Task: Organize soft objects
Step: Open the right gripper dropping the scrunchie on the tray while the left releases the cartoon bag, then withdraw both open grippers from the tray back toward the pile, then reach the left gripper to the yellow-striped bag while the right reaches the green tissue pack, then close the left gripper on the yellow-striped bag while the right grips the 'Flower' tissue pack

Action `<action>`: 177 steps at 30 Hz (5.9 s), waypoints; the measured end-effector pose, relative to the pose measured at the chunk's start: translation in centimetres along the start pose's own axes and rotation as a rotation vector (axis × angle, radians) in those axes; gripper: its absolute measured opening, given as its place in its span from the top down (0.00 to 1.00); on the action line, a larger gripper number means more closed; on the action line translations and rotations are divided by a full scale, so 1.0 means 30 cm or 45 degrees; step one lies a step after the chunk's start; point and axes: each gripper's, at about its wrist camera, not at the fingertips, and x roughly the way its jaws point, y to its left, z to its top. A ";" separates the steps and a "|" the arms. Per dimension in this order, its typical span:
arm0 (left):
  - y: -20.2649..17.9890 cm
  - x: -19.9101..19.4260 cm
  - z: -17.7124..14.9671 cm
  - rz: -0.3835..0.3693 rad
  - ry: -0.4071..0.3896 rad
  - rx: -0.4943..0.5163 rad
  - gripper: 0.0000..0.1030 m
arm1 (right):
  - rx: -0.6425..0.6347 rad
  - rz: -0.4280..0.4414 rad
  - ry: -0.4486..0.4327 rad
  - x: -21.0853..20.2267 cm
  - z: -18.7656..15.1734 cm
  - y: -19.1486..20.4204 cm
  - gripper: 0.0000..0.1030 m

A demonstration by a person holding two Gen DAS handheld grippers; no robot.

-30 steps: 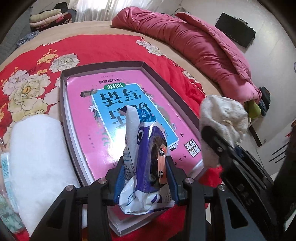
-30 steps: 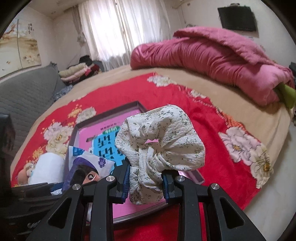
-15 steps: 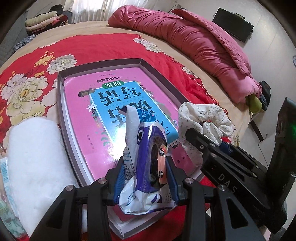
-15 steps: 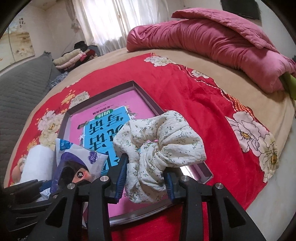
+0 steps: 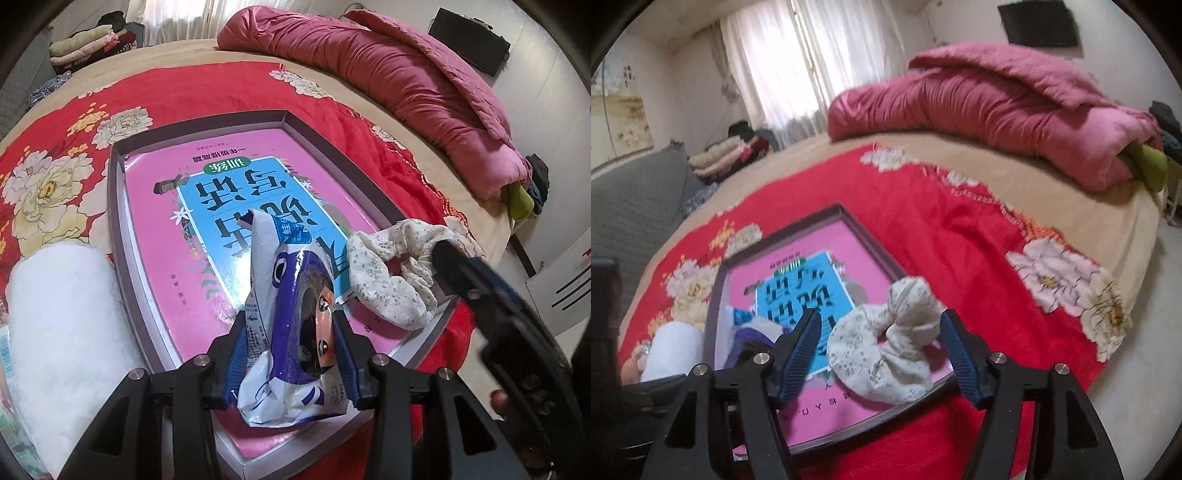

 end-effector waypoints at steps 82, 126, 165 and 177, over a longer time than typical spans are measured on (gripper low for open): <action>0.405 -0.732 -0.349 0.222 -0.422 -0.292 0.38 | -0.293 0.217 -0.238 -0.471 -0.017 0.435 0.24; 0.758 -0.607 -0.549 0.271 -0.211 -0.545 0.38 | -0.736 0.550 0.171 -0.357 -0.383 0.851 0.24; 0.937 -0.444 -0.520 0.095 -0.170 -0.652 0.34 | -0.770 0.551 0.392 -0.121 -0.492 0.925 0.24; 0.964 -0.447 -0.517 0.070 -0.205 -0.669 0.40 | -0.763 0.542 0.407 -0.081 -0.504 0.971 0.24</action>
